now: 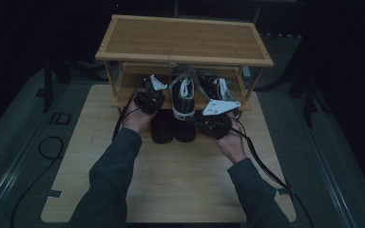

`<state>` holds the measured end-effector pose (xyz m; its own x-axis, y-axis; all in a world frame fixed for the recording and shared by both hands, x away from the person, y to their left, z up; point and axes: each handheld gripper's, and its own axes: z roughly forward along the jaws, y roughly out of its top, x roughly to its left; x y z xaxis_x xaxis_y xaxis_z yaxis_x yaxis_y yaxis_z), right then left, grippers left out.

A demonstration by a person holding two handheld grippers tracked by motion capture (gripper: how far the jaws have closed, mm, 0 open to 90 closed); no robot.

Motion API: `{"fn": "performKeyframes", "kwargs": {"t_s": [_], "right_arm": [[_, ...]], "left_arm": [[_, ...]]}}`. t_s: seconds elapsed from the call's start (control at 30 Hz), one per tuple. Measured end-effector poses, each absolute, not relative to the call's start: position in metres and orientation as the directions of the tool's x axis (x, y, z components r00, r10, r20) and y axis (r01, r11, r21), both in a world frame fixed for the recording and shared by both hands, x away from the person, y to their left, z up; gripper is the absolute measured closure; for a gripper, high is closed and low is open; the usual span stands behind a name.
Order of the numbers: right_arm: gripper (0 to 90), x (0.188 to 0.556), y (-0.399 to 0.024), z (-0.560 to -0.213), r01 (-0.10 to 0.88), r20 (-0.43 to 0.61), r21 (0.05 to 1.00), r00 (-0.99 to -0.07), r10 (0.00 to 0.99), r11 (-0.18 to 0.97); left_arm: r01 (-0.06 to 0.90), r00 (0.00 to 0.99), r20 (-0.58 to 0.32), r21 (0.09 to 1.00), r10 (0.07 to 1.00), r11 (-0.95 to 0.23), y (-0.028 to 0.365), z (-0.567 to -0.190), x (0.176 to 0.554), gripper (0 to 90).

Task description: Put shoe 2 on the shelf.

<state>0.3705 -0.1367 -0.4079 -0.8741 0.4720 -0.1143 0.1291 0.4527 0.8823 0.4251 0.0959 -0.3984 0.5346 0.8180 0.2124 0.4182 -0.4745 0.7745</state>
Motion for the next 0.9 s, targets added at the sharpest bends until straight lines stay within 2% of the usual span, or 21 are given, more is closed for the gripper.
{"fn": "performKeyframes", "kwargs": {"t_s": [0.27,0.57,0.9], "right_arm": [[90.0,0.374,-0.130,-0.402,0.106,-0.156,0.880,-0.856,0.492,0.462],[90.0,0.378,-0.126,-0.405,0.107,-0.152,0.875,-0.865,0.479,0.472],[90.0,0.386,-0.125,-0.405,0.123,-0.151,0.880,-0.845,0.514,0.459]], "left_arm": [[0.415,0.532,0.220,0.774,0.817,-0.479,0.095,-0.399,0.425,90.0],[0.419,0.530,0.216,0.774,0.820,-0.475,0.095,-0.398,0.425,90.0],[0.415,0.526,0.223,0.775,0.820,-0.477,0.095,-0.399,0.424,90.0]]}}
